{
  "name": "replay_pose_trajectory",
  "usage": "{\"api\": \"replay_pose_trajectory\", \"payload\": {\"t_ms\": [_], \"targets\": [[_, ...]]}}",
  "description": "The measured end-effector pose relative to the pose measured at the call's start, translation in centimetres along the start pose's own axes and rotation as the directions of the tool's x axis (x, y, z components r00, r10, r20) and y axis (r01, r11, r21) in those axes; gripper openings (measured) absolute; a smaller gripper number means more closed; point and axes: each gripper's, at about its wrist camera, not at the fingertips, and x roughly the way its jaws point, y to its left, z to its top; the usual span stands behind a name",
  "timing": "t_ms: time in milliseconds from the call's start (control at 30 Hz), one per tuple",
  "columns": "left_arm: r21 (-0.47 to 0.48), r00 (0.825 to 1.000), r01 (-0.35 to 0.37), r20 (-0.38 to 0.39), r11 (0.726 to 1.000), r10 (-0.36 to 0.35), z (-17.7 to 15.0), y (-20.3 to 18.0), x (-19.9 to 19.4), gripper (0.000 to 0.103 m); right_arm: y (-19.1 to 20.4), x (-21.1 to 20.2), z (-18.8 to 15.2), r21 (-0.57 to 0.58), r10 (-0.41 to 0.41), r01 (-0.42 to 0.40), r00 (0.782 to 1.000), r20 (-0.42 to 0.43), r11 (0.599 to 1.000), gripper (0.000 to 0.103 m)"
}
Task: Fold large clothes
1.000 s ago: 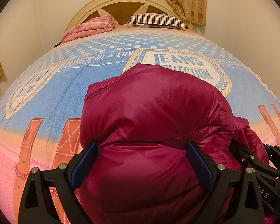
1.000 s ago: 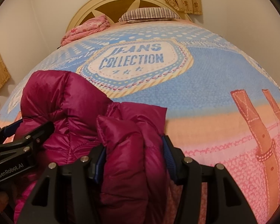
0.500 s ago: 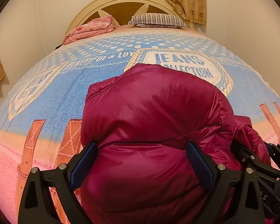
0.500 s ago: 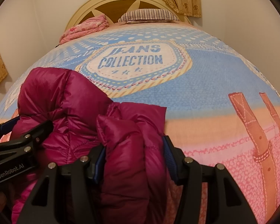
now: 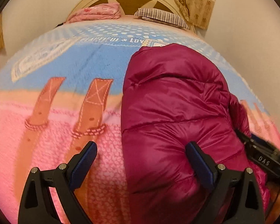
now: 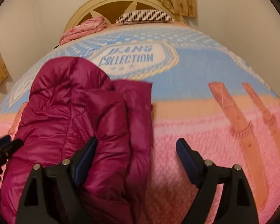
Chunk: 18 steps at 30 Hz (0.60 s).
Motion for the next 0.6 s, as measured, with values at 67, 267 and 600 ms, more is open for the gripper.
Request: {"api": "replay_pose_trajectory", "payload": {"t_ms": [67,267,600], "targets": [[0.001,1.0,0.005,-0.008,1.0,-0.005,-0.3,-0.2,0.5,0.097,-0.8,0.5,-0.3,0.041,0.028,-0.027,0.999,-0.025,0.999,0.086],[0.026,1.0,0.032,-0.002,0.999,-0.031,-0.6,-1.1,1.0,0.097,-1.8,1.2,-0.8,0.087,0.079,-0.076,0.996,-0.029,0.993,0.085],[0.142,0.999,0.004,0.039,0.99,-0.01,-1.3,-4.3,0.3,0.067,1.0,0.7,-1.5,0.009,0.061,-0.061,0.998,-0.007,0.998,0.048]]}}
